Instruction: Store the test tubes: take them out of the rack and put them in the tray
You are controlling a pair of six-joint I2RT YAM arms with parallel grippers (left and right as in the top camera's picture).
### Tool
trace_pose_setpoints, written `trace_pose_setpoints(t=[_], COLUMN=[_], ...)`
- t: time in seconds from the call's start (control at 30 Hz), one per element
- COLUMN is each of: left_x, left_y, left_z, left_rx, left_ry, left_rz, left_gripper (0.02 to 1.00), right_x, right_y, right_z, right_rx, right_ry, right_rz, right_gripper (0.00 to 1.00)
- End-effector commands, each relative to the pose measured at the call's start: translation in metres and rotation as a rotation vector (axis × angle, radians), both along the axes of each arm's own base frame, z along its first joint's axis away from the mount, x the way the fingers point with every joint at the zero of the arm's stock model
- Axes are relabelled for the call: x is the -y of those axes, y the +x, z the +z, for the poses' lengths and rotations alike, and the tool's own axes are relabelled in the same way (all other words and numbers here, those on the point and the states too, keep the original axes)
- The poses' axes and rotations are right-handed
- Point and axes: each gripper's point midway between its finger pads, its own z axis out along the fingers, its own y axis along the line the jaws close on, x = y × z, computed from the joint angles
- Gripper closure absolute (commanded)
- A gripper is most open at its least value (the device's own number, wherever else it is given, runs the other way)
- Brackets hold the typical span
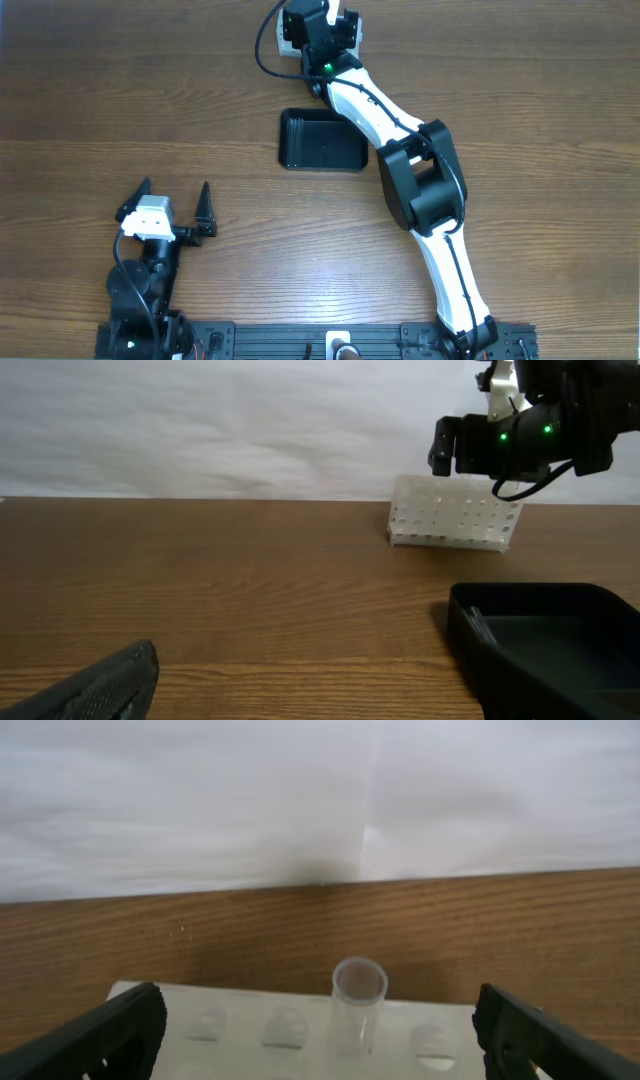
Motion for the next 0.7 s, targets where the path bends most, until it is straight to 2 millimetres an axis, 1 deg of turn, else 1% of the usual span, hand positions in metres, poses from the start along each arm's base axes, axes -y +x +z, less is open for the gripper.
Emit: trace_pose_setpoints(t=[0.03,0.2,0.37,0.53,0.7], left_x=[0.001,0.001,0.001,0.001,0.001], left_y=[-0.0003,-0.0003,-0.0003,-0.0003,-0.0003], left_z=[-0.0013,-0.0013,-0.0013,-0.0013,-0.0013], left_rx=[0.001,0.001,0.001,0.001,0.001], left_ry=[0.01,0.01,0.01,0.01,0.01], left_rz=[-0.009,-0.009,-0.009,-0.009,-0.009], left_gripper=[0.018,0.018,0.018,0.02,0.018], right_x=[0.0011,0.0007,0.0033,0.0073,0.0096], right_y=[0.0062,0.0071,0.0078,0.0078,0.0078], right_z=[-0.0116,-0.0139,-0.0123,-0.0121,-0.0114], right_rx=[0.003,0.006,0.013,0.017,0.019], right_ry=[-0.019,-0.018,-0.022,-0.033,-0.047], right_rz=[-0.008,-0.009,-0.022,-0.042,-0.051], right_gripper=[0.053,0.119,0.22,0.292,0.391])
